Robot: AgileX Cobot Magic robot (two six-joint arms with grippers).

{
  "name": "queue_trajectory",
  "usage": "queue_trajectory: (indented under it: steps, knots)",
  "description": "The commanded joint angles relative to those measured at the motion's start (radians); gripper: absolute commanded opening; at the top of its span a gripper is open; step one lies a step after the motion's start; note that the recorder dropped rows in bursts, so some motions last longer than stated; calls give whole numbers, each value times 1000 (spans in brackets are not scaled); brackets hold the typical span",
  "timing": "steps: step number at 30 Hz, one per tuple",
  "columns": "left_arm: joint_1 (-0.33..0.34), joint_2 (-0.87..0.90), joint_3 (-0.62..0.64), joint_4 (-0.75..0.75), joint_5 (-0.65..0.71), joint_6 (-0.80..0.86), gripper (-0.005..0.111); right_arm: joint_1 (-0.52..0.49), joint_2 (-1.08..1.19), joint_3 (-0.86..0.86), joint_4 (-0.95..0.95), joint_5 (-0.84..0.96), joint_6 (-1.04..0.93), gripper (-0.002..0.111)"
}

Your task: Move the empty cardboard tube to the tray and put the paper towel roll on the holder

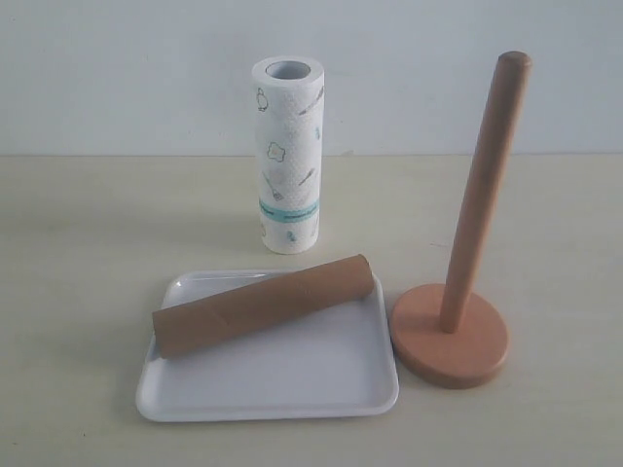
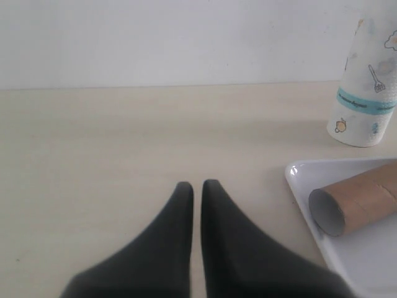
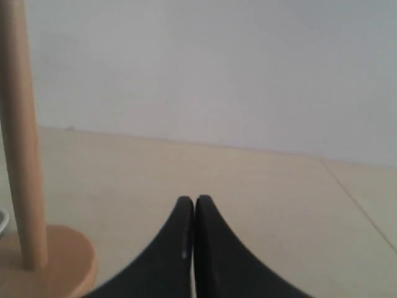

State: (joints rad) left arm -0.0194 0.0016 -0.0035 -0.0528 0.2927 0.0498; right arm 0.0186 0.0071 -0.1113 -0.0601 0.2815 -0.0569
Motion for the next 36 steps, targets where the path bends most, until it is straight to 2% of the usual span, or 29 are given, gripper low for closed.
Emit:
queue_trajectory:
  steps: [1,5,36]
  knots:
    - [-3,-2,3,2,0,3,4,2,-7,108,60,-2,-12,0]
    - [-3,-2,3,2,0,3,4,2,-7,111,125,59,2,0]
    - [-3,-2,3,2,0,3,4,2,-7,111,113,75,37,0]
